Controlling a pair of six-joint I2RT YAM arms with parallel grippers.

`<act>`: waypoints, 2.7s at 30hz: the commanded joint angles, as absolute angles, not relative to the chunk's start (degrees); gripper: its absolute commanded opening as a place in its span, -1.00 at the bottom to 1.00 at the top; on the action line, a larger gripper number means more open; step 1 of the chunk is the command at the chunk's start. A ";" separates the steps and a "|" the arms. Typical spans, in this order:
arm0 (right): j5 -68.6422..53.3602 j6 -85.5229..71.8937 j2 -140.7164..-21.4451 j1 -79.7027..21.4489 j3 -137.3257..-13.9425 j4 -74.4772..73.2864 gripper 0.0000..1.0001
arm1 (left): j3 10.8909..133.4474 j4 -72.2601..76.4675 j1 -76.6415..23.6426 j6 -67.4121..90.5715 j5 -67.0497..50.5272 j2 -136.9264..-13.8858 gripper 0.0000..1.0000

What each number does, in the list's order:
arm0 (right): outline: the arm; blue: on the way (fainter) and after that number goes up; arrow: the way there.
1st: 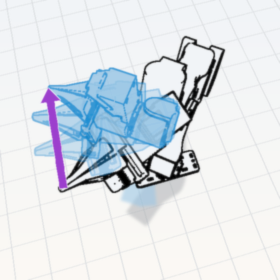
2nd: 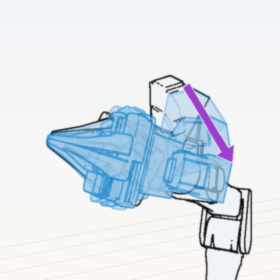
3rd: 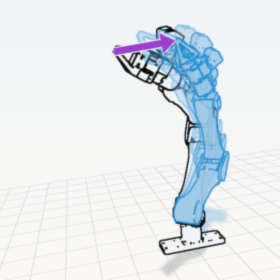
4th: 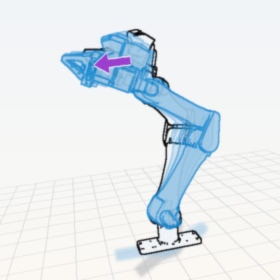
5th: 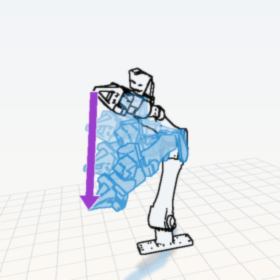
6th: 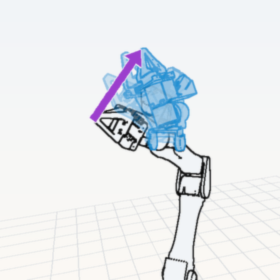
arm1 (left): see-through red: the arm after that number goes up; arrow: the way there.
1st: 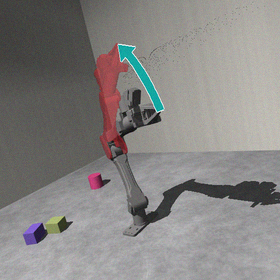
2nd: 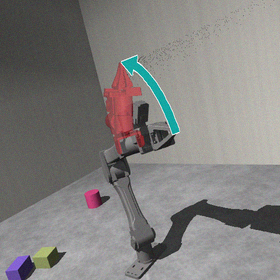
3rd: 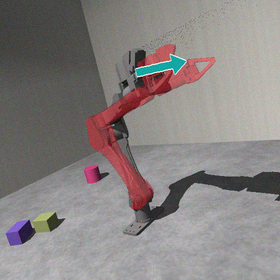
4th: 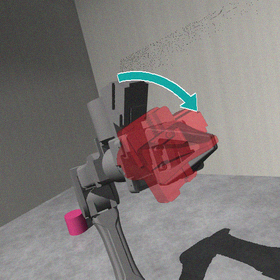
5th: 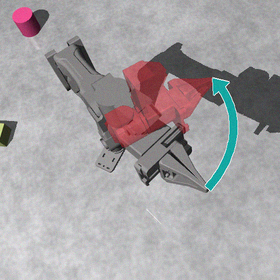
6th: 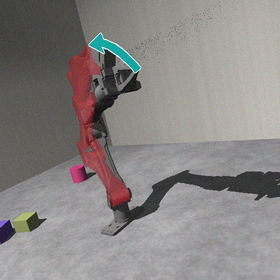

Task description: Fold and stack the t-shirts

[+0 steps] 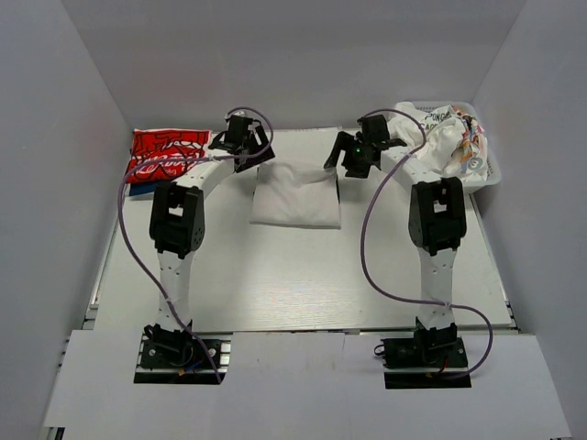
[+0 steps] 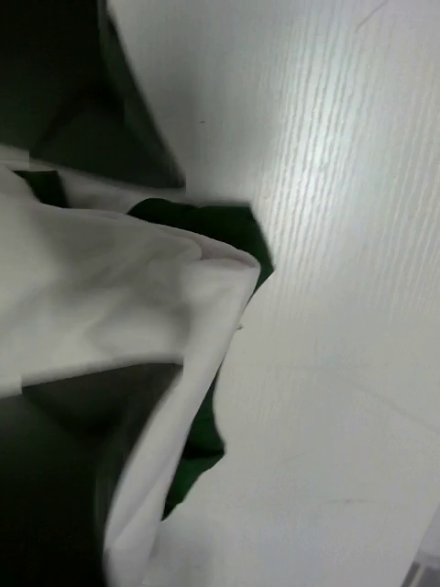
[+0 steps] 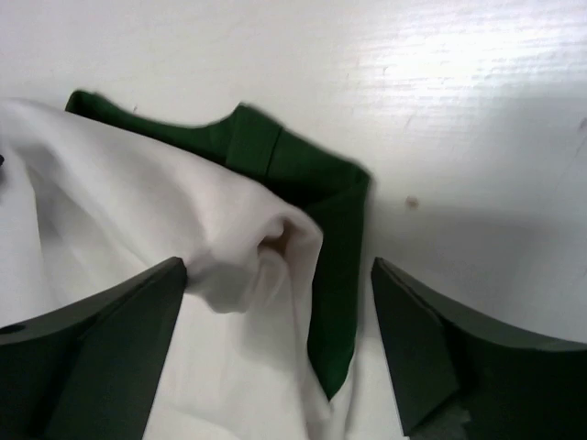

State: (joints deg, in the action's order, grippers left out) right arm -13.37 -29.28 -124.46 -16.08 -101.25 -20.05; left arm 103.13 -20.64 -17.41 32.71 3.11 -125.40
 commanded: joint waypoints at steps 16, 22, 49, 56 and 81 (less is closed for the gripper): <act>-27.86 -22.50 -116.09 -19.42 -90.43 -8.95 0.81 | 97.46 -12.91 -16.52 32.61 -14.32 -119.26 1.00; -28.65 -26.01 -126.54 -18.54 -100.18 -8.53 0.81 | 105.36 -14.84 -16.00 33.13 -17.93 -130.49 1.00; -19.54 -29.00 -96.63 -14.59 -67.08 8.97 0.81 | 97.57 -23.73 -14.85 27.07 -2.02 -115.85 1.00; -12.92 -27.87 -80.45 -15.03 -52.85 4.67 0.81 | 94.39 -26.00 -14.85 25.05 -7.29 -118.72 0.91; -12.13 -23.30 -70.40 -14.85 -44.56 0.80 0.81 | 97.54 -29.61 -21.09 22.16 -1.25 -130.87 -1.00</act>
